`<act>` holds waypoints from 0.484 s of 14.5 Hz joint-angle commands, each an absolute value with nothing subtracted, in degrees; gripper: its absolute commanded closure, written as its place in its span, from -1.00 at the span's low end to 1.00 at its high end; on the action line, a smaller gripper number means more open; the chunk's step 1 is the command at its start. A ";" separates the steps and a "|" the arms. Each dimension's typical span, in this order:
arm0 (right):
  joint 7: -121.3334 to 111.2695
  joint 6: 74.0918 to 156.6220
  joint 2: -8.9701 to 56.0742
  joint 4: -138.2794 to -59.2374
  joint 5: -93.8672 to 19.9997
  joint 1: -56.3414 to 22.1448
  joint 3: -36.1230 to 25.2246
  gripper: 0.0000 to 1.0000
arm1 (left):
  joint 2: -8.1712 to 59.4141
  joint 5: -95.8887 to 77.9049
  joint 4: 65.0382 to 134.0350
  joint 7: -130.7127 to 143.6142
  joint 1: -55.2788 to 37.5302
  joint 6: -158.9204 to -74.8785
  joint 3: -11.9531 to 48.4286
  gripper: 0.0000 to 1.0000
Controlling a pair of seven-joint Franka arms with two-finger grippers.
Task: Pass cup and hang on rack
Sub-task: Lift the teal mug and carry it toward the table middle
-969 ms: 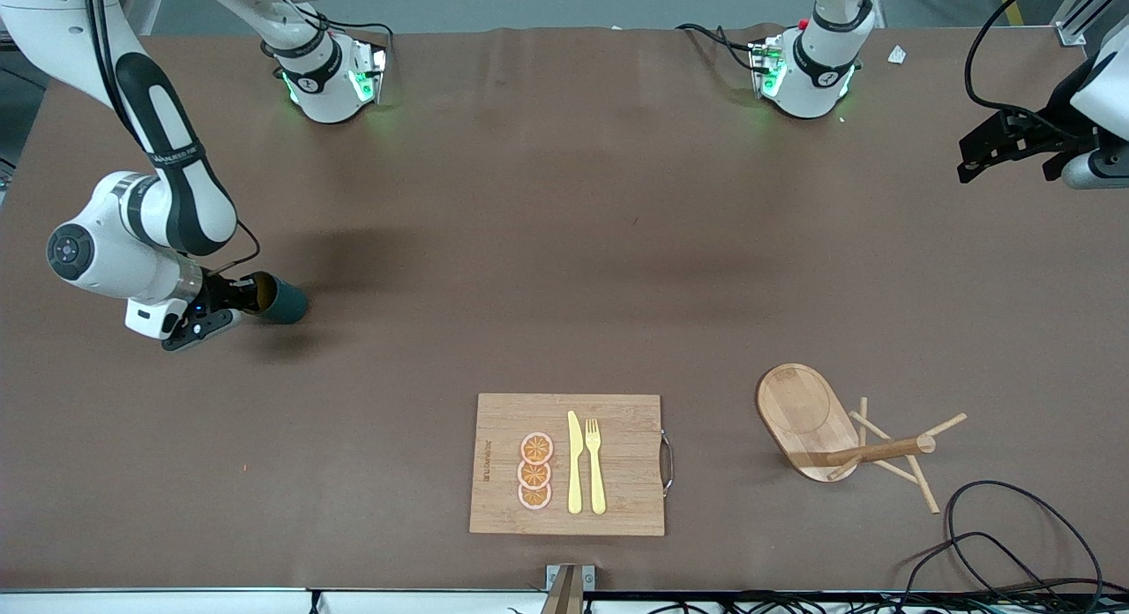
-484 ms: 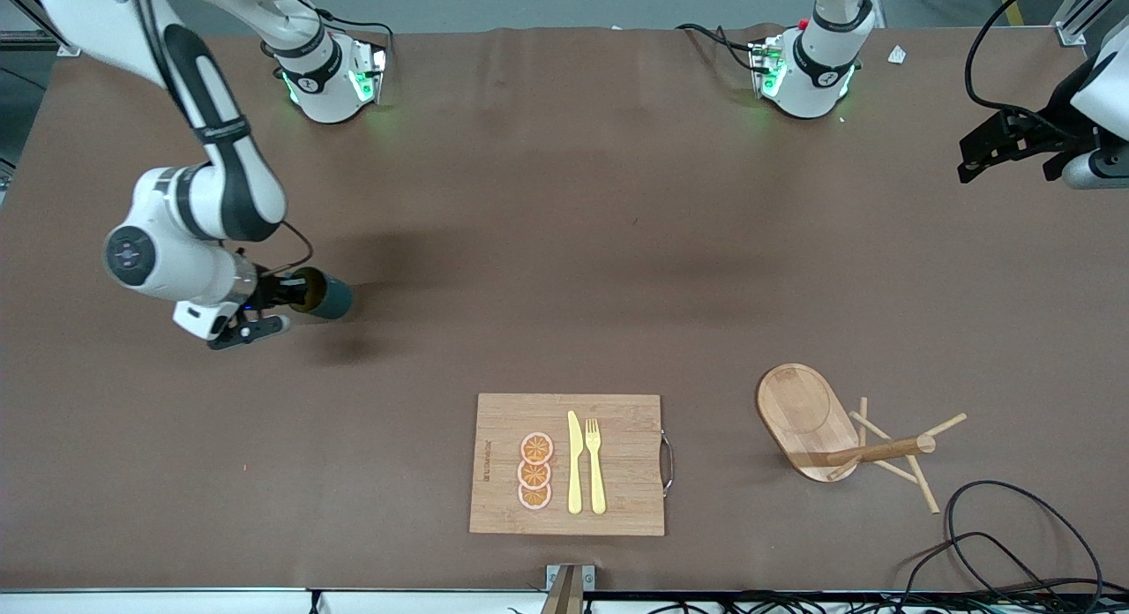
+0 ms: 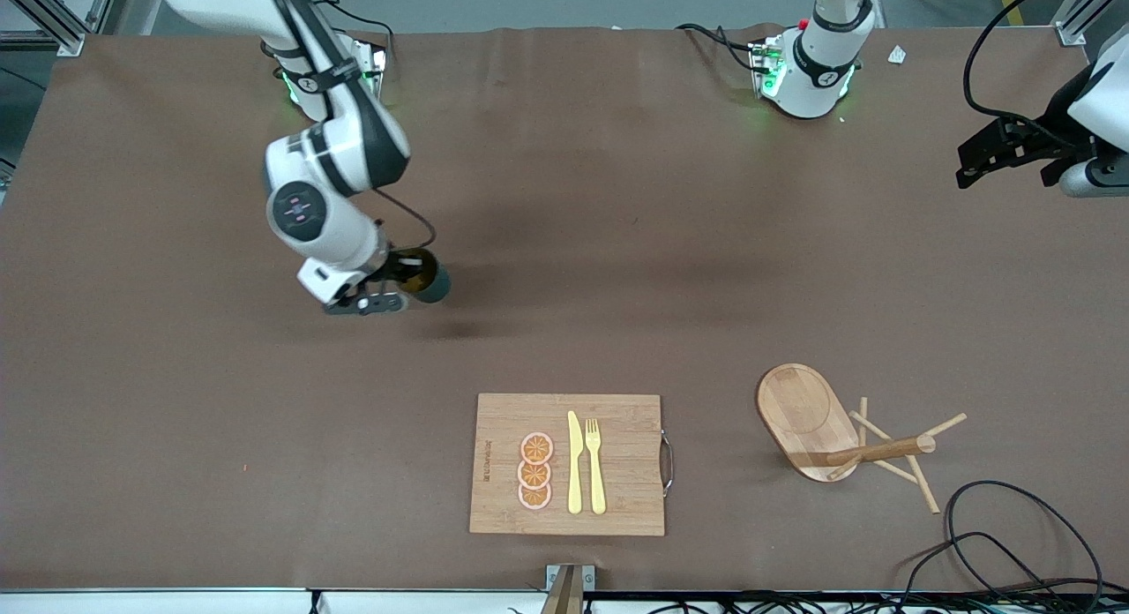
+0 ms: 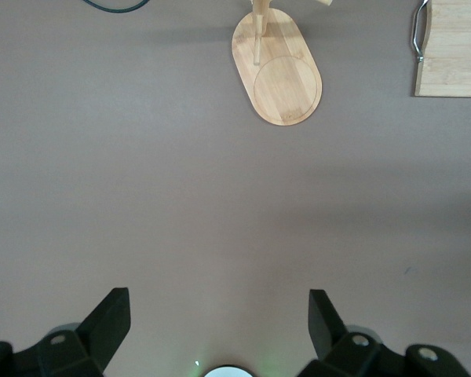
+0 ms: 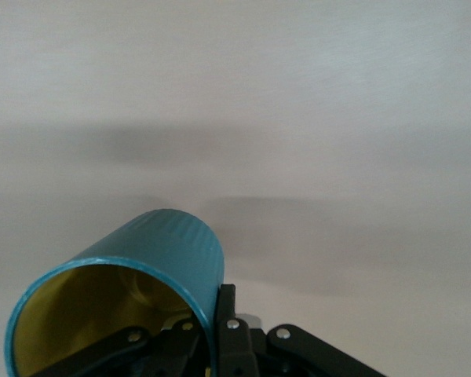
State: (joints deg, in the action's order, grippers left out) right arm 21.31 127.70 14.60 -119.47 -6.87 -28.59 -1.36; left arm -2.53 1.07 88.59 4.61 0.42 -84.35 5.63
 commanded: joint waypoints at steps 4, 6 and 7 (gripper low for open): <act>36.80 127.62 21.59 -109.10 -7.38 -43.65 -2.29 1.00 | -1.32 0.44 88.07 4.75 2.72 -88.85 5.54 -1.00; 41.81 127.62 26.34 -103.74 -7.38 -47.27 -2.37 1.00 | -0.62 -0.79 88.15 4.75 3.25 -89.21 5.54 -1.00; 44.53 127.53 29.06 -100.49 -7.30 -48.50 -2.29 1.00 | -0.44 -0.96 88.15 4.75 3.60 -89.30 5.54 -1.00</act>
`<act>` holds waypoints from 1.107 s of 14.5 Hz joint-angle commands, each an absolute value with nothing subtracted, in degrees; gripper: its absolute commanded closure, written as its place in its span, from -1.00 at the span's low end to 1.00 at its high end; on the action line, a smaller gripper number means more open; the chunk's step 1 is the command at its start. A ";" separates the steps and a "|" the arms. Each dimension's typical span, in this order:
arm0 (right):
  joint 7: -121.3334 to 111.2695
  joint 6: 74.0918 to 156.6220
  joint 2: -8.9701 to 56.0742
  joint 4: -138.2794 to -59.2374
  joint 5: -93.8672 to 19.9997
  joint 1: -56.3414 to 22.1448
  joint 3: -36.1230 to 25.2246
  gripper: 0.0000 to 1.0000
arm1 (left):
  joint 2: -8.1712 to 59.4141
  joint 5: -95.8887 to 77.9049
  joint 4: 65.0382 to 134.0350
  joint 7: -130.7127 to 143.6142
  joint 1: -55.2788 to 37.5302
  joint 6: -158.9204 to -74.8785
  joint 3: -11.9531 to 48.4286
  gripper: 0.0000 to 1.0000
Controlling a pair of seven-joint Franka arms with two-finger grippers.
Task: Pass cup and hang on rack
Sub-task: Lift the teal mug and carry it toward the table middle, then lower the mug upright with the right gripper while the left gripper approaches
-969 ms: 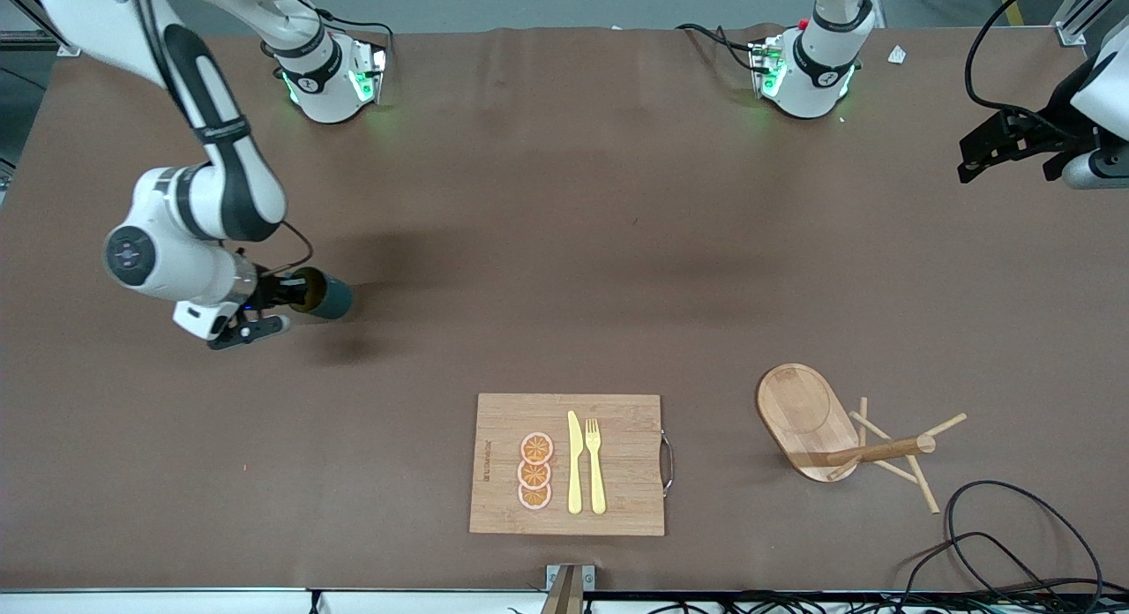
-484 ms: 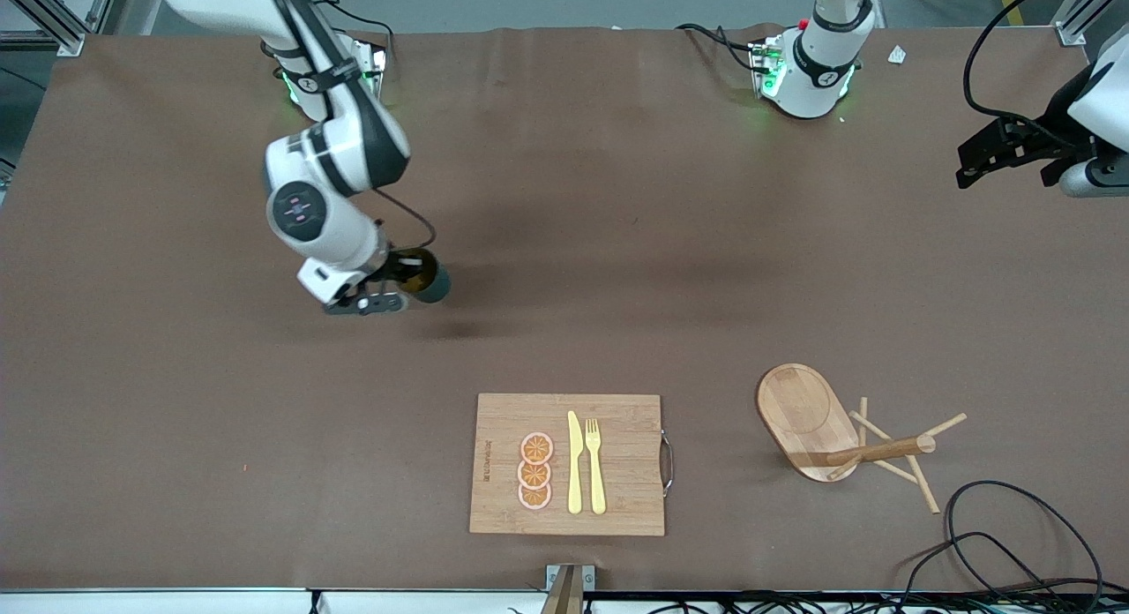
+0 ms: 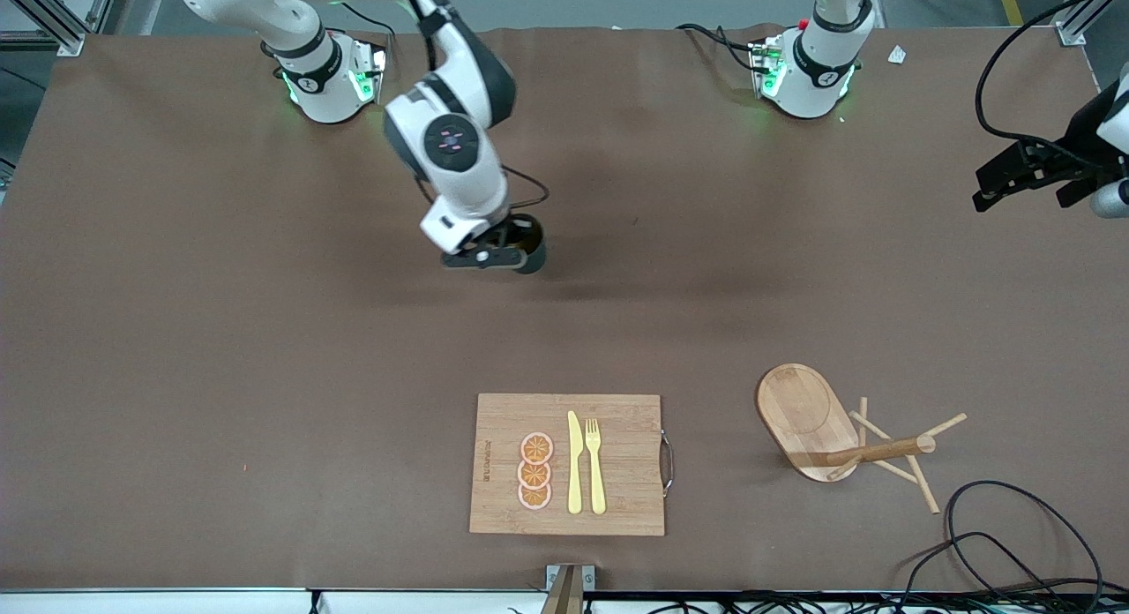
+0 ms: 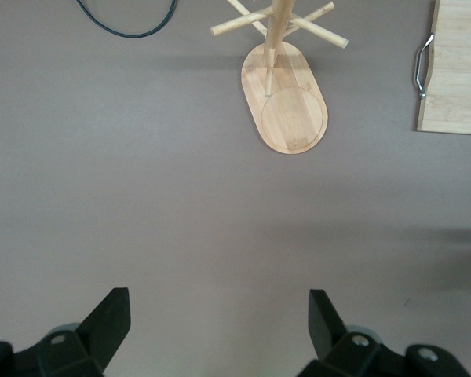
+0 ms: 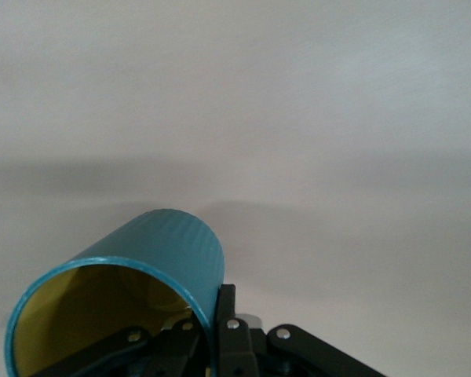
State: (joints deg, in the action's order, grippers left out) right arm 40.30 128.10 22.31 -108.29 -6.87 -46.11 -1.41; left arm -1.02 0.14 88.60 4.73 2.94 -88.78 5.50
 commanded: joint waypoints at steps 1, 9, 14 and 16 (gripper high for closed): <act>46.13 127.53 31.01 -98.37 -7.21 -49.56 -2.29 1.00 | -0.27 -0.97 88.15 4.83 3.60 -89.30 5.54 -1.00; 49.92 127.62 37.79 -92.29 -6.68 -52.82 -2.55 0.96 | 0.62 -0.53 89.65 9.74 2.72 -89.30 11.59 -1.00; 49.57 127.35 37.62 -92.20 -6.68 -52.03 -2.64 -1.00 | 0.27 -0.53 91.14 21.33 2.81 -89.03 18.88 -1.00; 48.87 127.09 37.36 -92.02 -6.77 -51.59 -2.64 -1.00 | 0.18 -0.62 90.88 28.44 2.81 -89.03 23.18 -1.00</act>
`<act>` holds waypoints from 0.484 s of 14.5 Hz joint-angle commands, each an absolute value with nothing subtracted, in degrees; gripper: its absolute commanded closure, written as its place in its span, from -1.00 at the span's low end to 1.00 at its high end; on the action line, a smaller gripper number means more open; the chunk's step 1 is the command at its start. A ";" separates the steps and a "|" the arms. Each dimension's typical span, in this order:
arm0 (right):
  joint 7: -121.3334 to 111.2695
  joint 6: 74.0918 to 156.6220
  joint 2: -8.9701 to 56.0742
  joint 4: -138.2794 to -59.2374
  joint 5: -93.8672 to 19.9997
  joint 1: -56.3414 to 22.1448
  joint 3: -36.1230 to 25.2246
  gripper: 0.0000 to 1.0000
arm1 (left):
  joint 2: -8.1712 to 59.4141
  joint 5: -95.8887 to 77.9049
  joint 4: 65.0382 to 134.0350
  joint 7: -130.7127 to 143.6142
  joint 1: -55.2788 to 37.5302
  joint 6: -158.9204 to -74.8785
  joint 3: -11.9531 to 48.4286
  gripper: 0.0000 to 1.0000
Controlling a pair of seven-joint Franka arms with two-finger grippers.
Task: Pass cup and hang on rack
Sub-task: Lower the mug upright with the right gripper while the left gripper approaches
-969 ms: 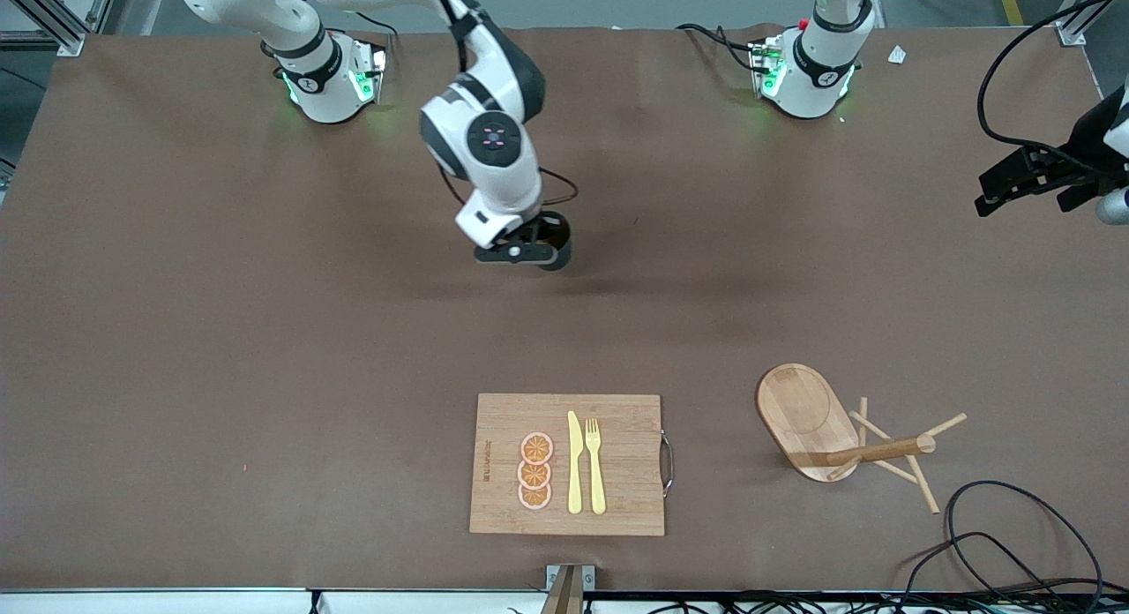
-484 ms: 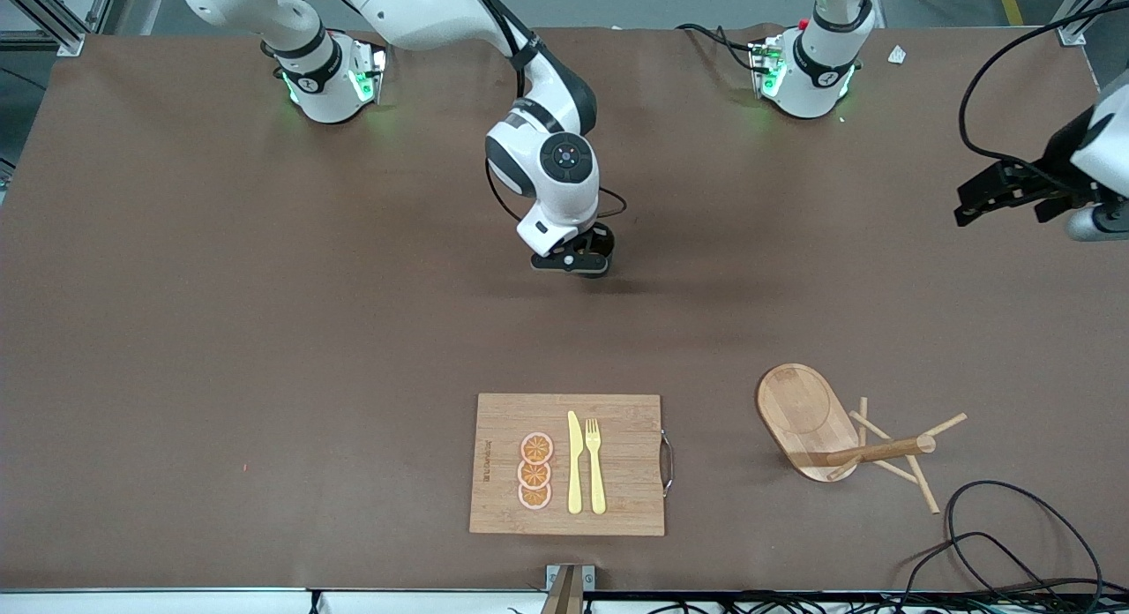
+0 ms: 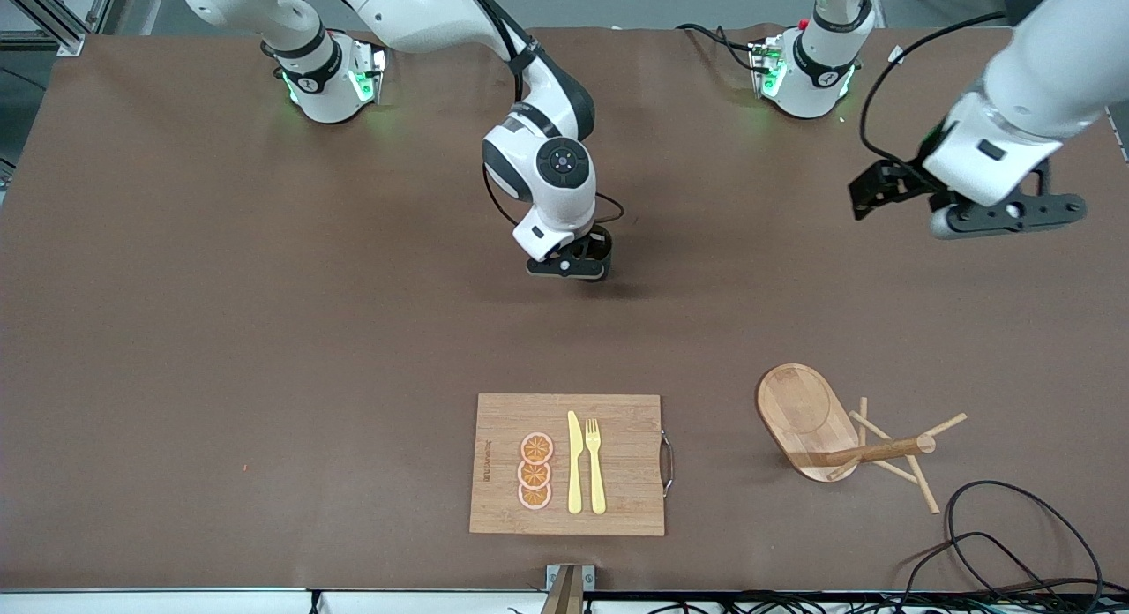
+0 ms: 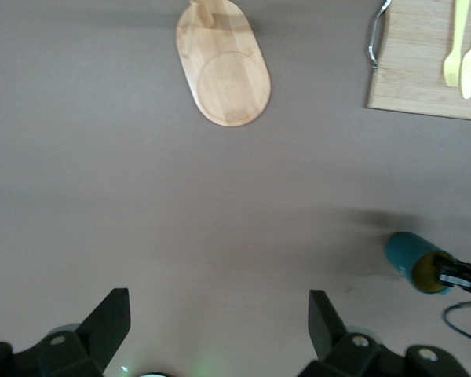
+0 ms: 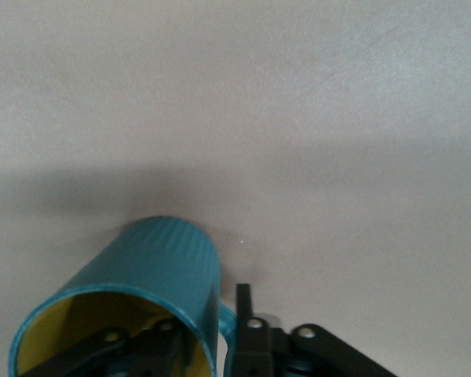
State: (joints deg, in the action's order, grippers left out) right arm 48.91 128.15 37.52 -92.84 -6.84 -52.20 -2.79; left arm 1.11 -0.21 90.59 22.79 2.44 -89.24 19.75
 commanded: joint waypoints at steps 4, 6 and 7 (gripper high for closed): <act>47.29 123.59 34.99 -90.45 -7.03 -50.19 -2.64 -1.00 | 0.70 -0.79 90.79 41.46 2.64 -89.12 29.87 -1.00; 43.79 118.50 33.41 -89.04 -7.38 -48.00 -2.55 -1.00 | 1.14 -0.62 90.79 46.47 2.11 -89.38 32.15 -1.00; 41.68 116.48 32.18 -88.86 -7.47 -46.86 -2.55 -1.00 | 1.66 -0.27 90.79 48.84 1.85 -89.47 33.21 -1.00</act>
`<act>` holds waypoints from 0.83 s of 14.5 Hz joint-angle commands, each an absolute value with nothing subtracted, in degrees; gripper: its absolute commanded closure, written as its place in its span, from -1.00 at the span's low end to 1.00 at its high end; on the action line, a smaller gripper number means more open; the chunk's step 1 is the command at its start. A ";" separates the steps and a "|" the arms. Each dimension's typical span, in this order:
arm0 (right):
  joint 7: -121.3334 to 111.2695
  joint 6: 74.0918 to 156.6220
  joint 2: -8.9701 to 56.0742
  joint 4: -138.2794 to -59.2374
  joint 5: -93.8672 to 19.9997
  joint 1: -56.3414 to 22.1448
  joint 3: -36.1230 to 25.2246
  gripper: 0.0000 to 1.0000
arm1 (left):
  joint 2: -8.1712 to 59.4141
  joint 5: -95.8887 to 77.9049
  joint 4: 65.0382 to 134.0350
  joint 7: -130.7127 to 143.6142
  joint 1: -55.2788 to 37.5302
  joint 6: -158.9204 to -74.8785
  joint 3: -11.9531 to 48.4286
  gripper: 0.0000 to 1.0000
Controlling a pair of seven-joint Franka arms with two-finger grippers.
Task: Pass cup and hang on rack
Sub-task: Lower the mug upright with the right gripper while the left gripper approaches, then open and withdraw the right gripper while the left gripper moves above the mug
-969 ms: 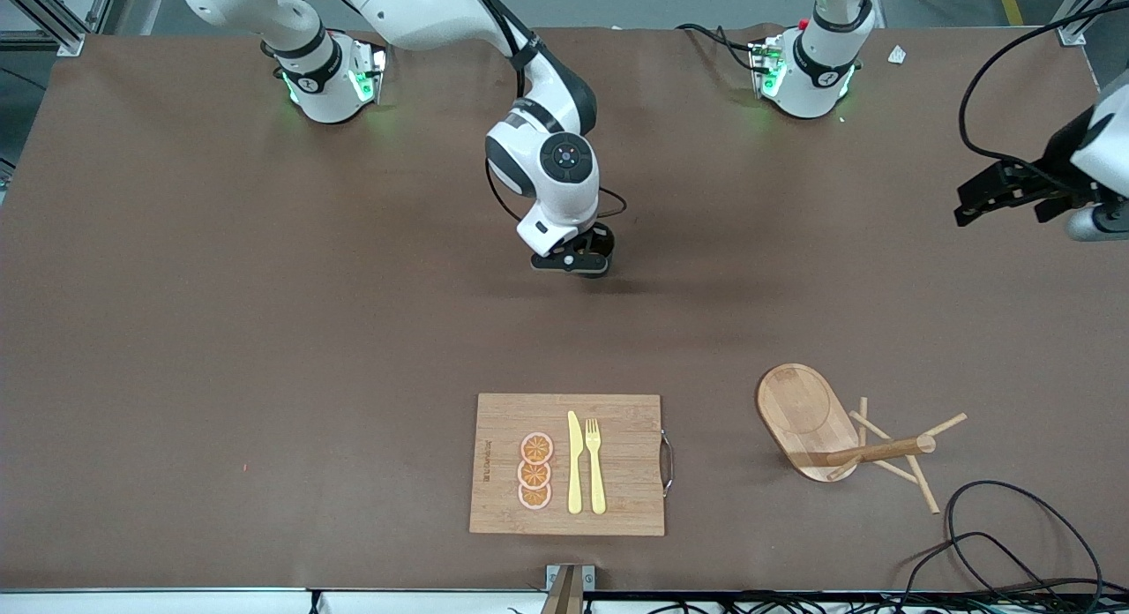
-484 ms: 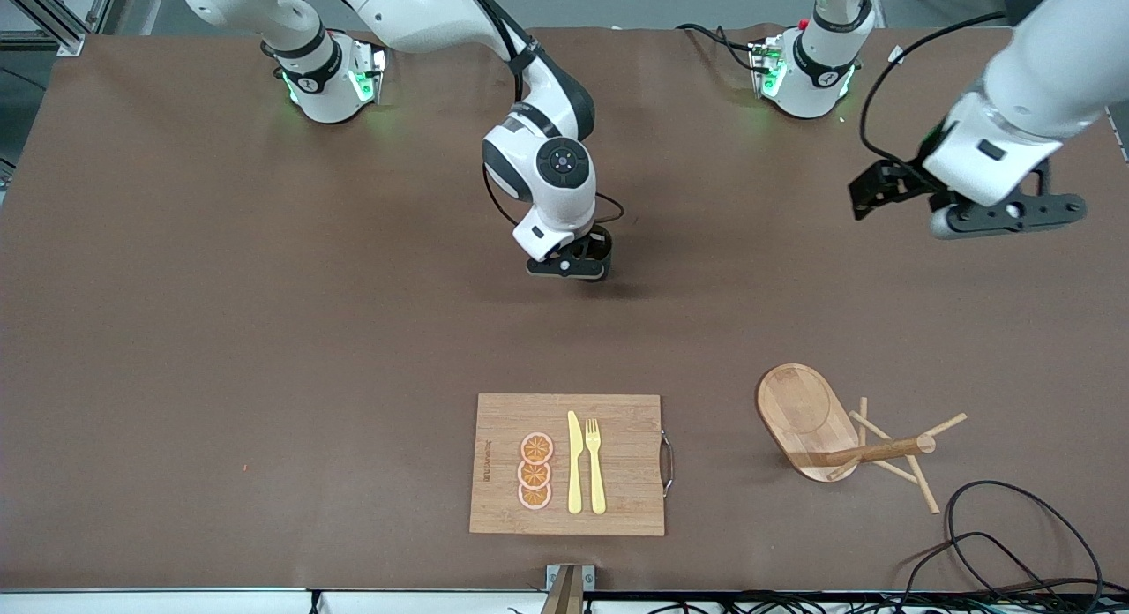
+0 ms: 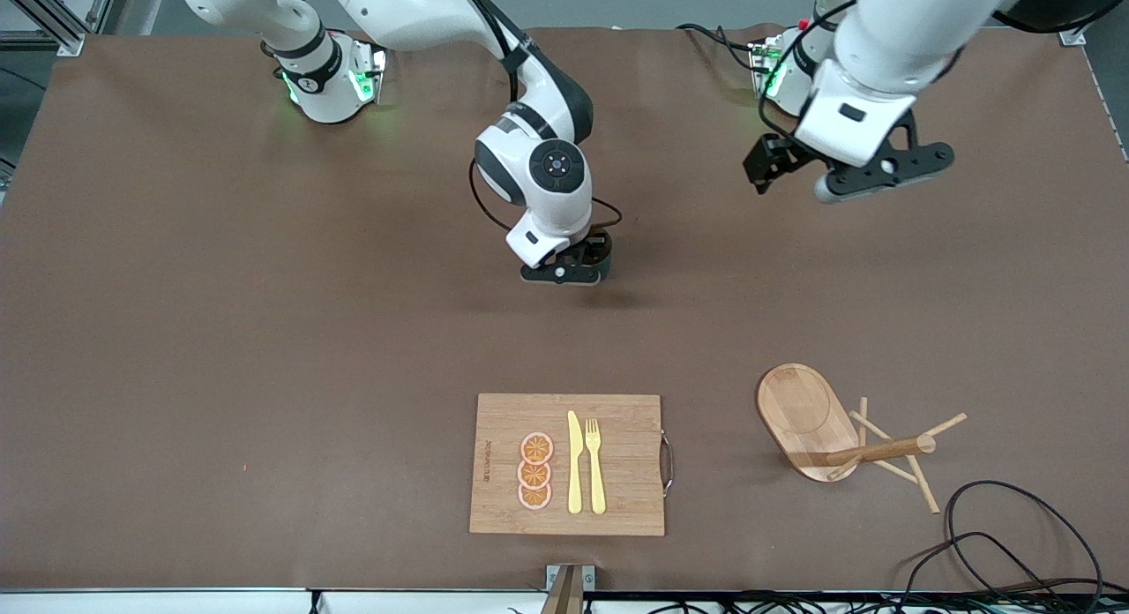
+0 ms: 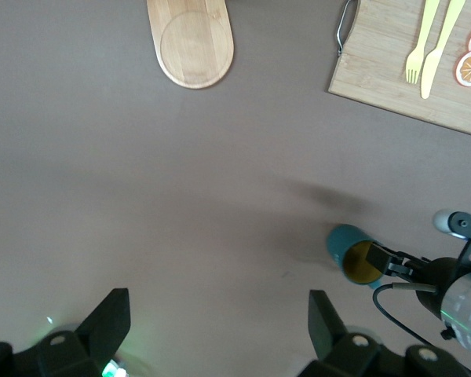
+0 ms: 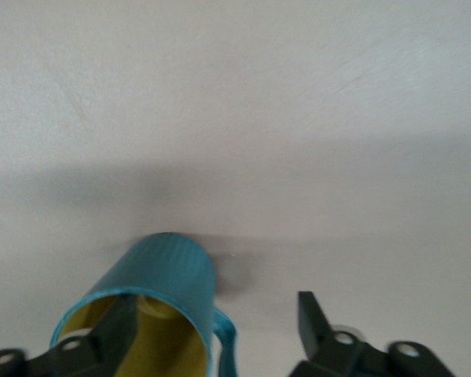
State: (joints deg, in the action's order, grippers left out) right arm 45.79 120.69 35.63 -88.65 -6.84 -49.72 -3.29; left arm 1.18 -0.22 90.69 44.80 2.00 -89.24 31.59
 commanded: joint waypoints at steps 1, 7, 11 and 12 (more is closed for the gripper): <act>39.49 114.28 30.78 -88.94 -7.47 -45.28 -2.64 -1.00 | 1.76 -0.09 90.79 51.30 1.50 -89.56 33.92 -1.00; 20.60 105.64 22.34 -92.88 -6.59 -32.46 -2.81 -1.00 | 3.07 0.35 91.14 60.00 -1.30 -92.27 35.59 -1.00; 10.04 103.90 15.83 -98.26 -2.82 -23.14 -2.81 -1.00 | 9.21 9.11 90.70 74.67 -10.70 -94.65 35.68 -1.00; 8.28 101.62 14.95 -97.83 -1.68 -20.85 -2.81 -1.00 | 10.88 11.14 90.70 78.45 -12.98 -95.53 35.68 -1.00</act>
